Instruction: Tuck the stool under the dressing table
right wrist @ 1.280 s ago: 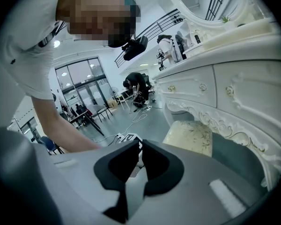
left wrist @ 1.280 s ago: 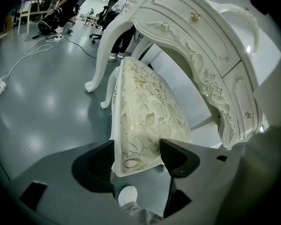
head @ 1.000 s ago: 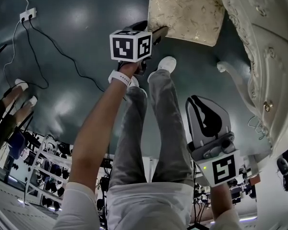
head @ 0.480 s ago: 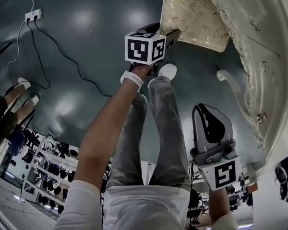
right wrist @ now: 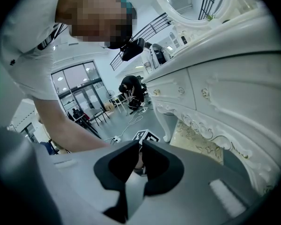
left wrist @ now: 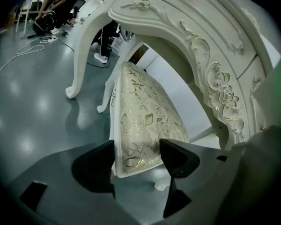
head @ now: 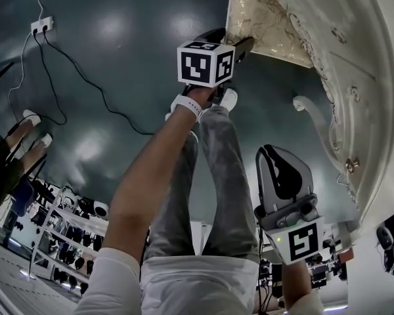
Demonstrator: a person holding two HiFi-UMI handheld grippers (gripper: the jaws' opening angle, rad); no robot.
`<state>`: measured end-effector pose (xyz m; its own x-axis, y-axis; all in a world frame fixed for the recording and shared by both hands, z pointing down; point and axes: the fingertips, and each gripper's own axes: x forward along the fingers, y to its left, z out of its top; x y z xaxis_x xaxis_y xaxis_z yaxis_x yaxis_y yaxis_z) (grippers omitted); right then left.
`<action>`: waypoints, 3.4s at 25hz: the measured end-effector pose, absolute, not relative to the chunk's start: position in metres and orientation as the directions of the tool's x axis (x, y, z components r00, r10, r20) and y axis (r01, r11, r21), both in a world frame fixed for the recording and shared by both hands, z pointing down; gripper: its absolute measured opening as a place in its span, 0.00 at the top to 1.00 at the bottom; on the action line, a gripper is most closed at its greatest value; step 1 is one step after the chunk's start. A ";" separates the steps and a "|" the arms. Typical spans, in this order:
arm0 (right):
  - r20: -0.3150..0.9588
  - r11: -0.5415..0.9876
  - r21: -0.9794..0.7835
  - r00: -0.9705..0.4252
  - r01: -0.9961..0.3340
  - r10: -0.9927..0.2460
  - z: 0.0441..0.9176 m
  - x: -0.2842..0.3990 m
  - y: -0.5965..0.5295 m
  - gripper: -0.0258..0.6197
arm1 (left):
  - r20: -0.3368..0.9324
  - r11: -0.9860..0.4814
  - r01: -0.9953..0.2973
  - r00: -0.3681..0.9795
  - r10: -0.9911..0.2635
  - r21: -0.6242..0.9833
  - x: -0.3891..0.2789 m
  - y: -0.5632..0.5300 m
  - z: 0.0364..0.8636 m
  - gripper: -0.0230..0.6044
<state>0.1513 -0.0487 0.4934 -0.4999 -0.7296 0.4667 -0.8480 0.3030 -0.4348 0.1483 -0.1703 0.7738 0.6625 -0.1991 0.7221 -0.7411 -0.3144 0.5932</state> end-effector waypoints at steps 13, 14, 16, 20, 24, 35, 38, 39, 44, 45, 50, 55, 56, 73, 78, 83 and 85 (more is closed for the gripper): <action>0.479 0.283 -0.434 -0.485 -0.855 -0.732 0.500 0.169 -0.047 0.91 | 0.688 -0.340 -0.722 0.686 -0.238 0.602 0.191 -0.196 0.772 0.46; 0.478 0.279 -0.434 -0.482 -0.856 -0.734 0.500 0.170 -0.047 0.91 | 0.684 -0.338 -0.722 0.687 -0.245 0.603 0.191 -0.197 0.773 0.46; 0.479 0.271 -0.438 -0.477 -0.857 -0.737 0.501 0.170 -0.047 0.91 | 0.680 -0.335 -0.724 0.687 -0.258 0.604 0.192 -0.196 0.773 0.46; 0.481 0.265 -0.439 -0.473 -0.859 -0.738 0.501 0.170 -0.046 0.91 | 0.668 -0.335 -0.712 0.699 -0.255 0.617 0.202 -0.197 0.772 0.46; 0.484 0.248 -0.437 -0.459 -0.864 -0.745 0.498 0.172 -0.046 0.91 | 0.641 -0.323 -0.687 0.726 -0.249 0.651 0.229 -0.197 0.772 0.46; 0.485 0.223 -0.419 -0.424 -0.880 -0.765 0.490 0.183 -0.040 0.91 | 0.601 -0.357 -0.631 0.773 -0.204 0.689 0.250 -0.200 0.769 0.45; 0.478 0.228 -0.412 -0.423 -0.882 -0.770 0.482 0.181 -0.037 0.91 | 0.602 -0.357 -0.642 0.765 -0.231 0.679 0.240 -0.197 0.762 0.45; 0.474 0.229 -0.410 -0.421 -0.883 -0.773 0.479 0.181 -0.036 0.91 | 0.603 -0.364 -0.643 0.763 -0.232 0.674 0.238 -0.195 0.759 0.45; 0.455 0.237 -0.396 -0.414 -0.887 -0.788 0.463 0.170 -0.027 0.91 | 0.620 -0.411 -0.655 0.749 -0.235 0.635 0.219 -0.186 0.737 0.46; 0.454 0.243 -0.390 -0.415 -0.888 -0.788 0.460 0.168 -0.022 0.91 | 0.621 -0.417 -0.654 0.748 -0.234 0.631 0.214 -0.183 0.732 0.46; 0.441 0.237 -0.379 -0.400 -0.895 -0.804 0.438 0.158 -0.008 0.91 | 0.646 -0.488 -0.661 0.728 -0.230 0.570 0.191 -0.165 0.706 0.71; 0.393 0.206 -0.384 -0.361 -0.900 -0.846 0.411 0.146 -0.002 0.91 | 0.668 -0.517 -0.676 0.704 -0.242 0.525 0.162 -0.155 0.679 0.89; 0.388 0.203 -0.380 -0.354 -0.903 -0.851 0.408 0.143 0.002 0.91 | 0.674 -0.520 -0.682 0.696 -0.247 0.514 0.155 -0.153 0.674 0.91; 0.314 0.260 -0.254 -0.334 -0.931 -0.889 0.297 0.109 0.029 0.91 | 0.663 -0.629 -0.632 0.710 -0.238 0.452 0.078 -0.089 0.528 0.95; 0.277 0.262 -0.243 -0.325 -0.934 -0.904 0.254 0.100 0.031 0.91 | 0.648 -0.639 -0.625 0.720 -0.248 0.449 0.061 -0.070 0.480 0.95; 0.279 0.295 -0.200 -0.344 -0.934 -0.897 0.226 0.093 0.045 0.91 | 0.602 -0.646 -0.623 0.739 -0.302 0.441 0.039 -0.058 0.418 0.95; 0.289 0.296 -0.180 -0.338 -0.938 -0.895 0.219 0.093 0.052 0.91 | 0.578 -0.644 -0.623 0.748 -0.325 0.444 0.030 -0.051 0.393 0.95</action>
